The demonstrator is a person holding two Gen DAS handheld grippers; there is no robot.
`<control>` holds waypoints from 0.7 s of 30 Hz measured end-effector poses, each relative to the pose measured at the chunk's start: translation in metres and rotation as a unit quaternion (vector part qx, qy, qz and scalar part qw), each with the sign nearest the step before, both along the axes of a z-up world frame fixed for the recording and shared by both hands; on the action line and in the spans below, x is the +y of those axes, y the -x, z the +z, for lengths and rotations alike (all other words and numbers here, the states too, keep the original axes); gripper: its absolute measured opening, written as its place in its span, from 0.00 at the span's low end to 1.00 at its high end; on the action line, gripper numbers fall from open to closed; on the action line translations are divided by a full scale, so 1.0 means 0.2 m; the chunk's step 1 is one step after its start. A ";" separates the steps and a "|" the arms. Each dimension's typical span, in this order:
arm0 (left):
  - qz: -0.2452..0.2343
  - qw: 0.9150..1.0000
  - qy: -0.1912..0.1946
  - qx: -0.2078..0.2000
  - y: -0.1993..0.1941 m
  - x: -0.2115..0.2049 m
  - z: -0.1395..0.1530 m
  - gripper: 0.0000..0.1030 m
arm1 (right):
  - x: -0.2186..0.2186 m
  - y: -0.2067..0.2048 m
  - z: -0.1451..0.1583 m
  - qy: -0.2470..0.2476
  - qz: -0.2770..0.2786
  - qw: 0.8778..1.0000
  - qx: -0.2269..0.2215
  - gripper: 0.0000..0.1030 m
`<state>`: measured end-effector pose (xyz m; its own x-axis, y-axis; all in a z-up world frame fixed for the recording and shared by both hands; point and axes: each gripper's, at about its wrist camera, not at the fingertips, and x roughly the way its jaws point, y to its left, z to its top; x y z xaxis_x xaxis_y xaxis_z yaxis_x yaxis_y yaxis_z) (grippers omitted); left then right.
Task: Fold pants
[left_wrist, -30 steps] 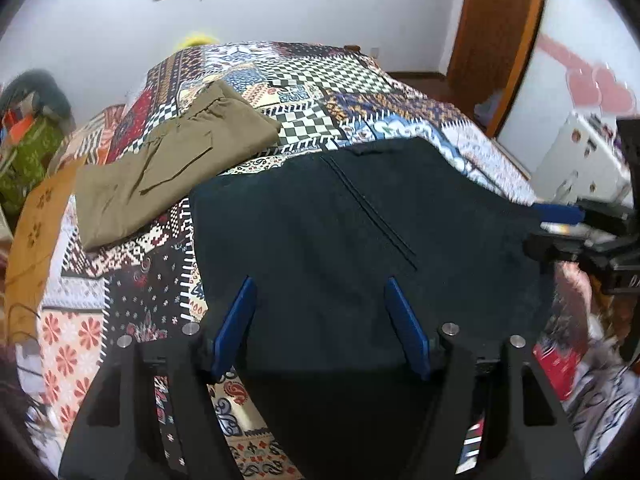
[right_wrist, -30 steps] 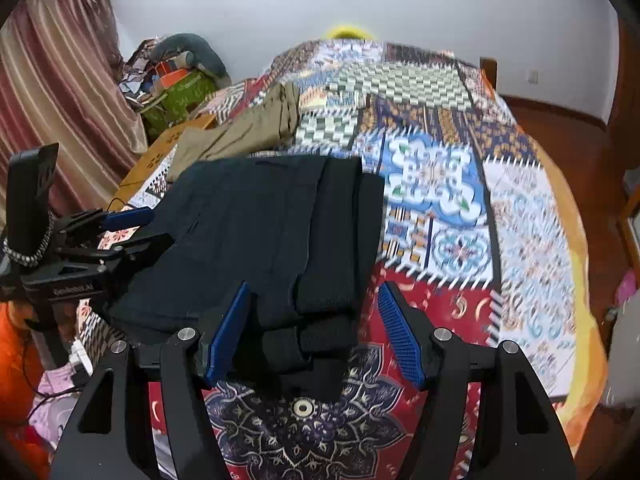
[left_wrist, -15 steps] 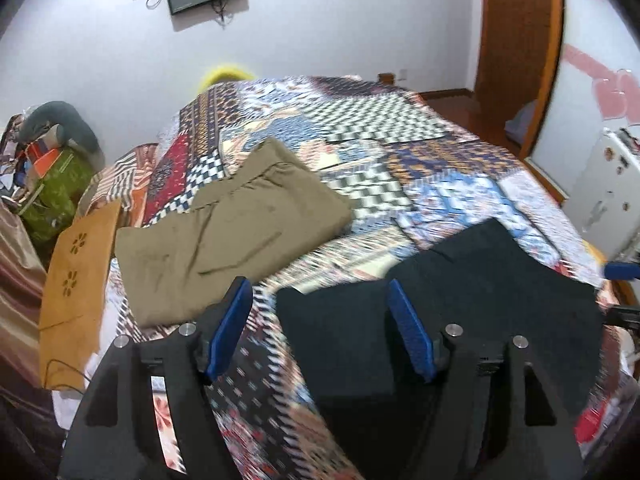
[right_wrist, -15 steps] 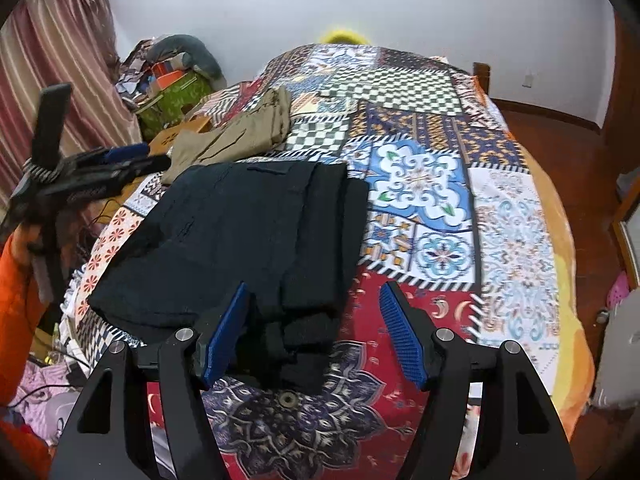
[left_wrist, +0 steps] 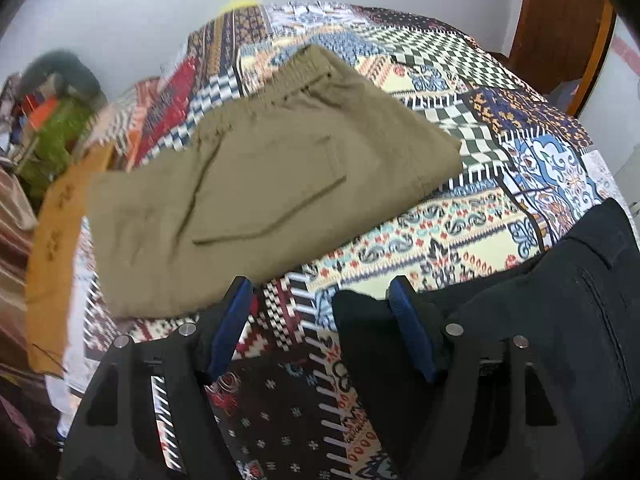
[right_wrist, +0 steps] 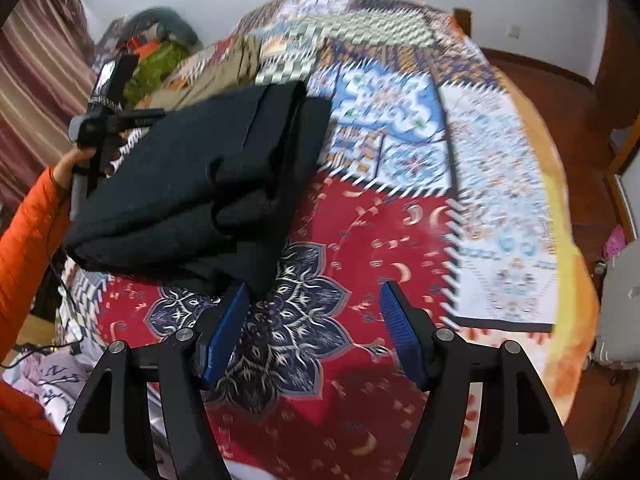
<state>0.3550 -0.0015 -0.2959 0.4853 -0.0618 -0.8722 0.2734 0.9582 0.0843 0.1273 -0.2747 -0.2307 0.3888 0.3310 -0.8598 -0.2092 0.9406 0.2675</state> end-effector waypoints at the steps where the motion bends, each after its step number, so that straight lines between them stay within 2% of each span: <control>1: -0.003 1.000 0.002 0.003 0.01 0.01 0.00 0.69 | 0.01 -0.02 0.00 -0.003 0.002 1.000 -0.003 0.62; 5: -0.011 1.000 -0.010 0.006 0.08 0.04 -0.01 0.69 | 0.02 -0.11 0.00 -0.003 0.010 1.000 -0.007 0.62; 10: 0.010 1.000 0.000 0.021 0.20 0.17 -0.01 0.69 | 0.01 -0.29 -0.02 0.014 0.022 1.000 -0.013 0.62; 15: 0.024 0.999 0.023 0.030 0.44 0.29 0.02 0.69 | -0.03 -0.47 -0.01 0.031 -0.003 0.999 -0.032 0.62; 18: 0.010 1.000 0.013 0.020 0.60 0.28 0.05 0.69 | -0.02 -0.51 0.03 0.035 -0.008 0.998 -0.045 0.62; 21: 0.003 1.000 0.010 0.015 0.72 0.25 0.08 0.67 | 0.01 -0.50 0.10 0.062 -0.002 0.995 -0.076 0.62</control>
<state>0.2103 0.0477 -0.2800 0.4600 -0.0761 -0.8846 0.2706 0.9609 0.0581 0.2264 -0.2728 -0.2107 0.5193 0.2249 -0.8244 -0.2348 0.9652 0.1154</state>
